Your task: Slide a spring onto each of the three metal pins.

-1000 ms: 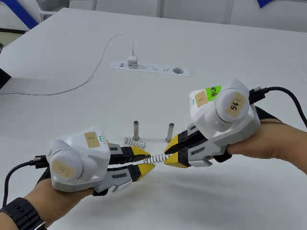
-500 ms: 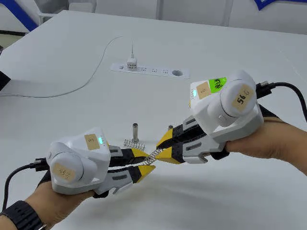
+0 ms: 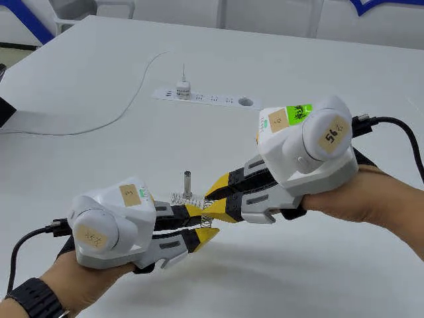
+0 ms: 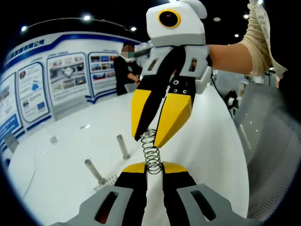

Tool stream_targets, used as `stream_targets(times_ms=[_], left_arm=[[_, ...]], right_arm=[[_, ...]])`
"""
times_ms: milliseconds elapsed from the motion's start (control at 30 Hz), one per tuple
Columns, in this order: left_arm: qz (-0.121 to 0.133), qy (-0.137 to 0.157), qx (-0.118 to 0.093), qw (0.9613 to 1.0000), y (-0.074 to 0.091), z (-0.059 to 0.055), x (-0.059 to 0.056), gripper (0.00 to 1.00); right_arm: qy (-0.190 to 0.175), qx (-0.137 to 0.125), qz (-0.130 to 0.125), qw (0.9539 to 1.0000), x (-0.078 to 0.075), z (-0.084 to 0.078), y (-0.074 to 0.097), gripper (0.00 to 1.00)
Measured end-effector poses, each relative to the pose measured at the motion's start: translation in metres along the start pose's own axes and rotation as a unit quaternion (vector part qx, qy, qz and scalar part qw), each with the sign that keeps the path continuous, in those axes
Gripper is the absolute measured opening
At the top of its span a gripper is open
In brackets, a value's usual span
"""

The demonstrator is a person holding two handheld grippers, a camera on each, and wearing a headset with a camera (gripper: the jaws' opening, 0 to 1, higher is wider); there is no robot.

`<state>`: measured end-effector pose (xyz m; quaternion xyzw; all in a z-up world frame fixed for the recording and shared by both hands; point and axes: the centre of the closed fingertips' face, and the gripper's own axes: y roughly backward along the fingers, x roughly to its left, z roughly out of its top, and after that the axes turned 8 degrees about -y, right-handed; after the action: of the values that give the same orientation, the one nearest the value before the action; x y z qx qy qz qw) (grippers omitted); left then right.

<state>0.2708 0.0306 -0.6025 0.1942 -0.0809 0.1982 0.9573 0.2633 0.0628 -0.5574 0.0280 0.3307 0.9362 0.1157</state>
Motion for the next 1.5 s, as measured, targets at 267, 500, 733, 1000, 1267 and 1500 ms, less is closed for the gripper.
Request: stream_targets(times_ms=[267, 500, 733, 1000, 1267, 1500], left_arm=[[0.001, 0.001, 0.0, 1.0, -0.001, -0.001, -0.001, 0.12], [0.005, 0.02, -0.001, 0.9998, 0.0, -0.003, 0.0, 0.21], [0.018, 0.033, -0.001, 0.9993, 0.007, -0.008, 0.007, 0.26], [0.035, 0.042, 0.002, 0.9985, 0.017, -0.012, 0.019, 0.33], [0.054, 0.054, 0.005, 0.9971, 0.024, -0.017, 0.028, 0.37], [0.063, 0.058, 0.006, 0.9963, 0.029, -0.019, 0.032, 0.4]], right_arm=[[0.002, 0.005, -0.003, 1.0, -0.001, -0.002, 0.0, 0.11], [0.003, 0.008, -0.011, 0.9999, -0.007, -0.004, 0.004, 0.11], [0.001, 0.008, -0.024, 0.9997, -0.017, -0.003, 0.009, 0.11], [-0.004, 0.01, -0.04, 0.9991, -0.03, -0.005, 0.018, 0.11], [-0.01, 0.006, -0.067, 0.9977, -0.049, -0.003, 0.032, 0.11], [-0.014, 0.006, -0.084, 0.9964, -0.062, -0.003, 0.038, 0.11]])
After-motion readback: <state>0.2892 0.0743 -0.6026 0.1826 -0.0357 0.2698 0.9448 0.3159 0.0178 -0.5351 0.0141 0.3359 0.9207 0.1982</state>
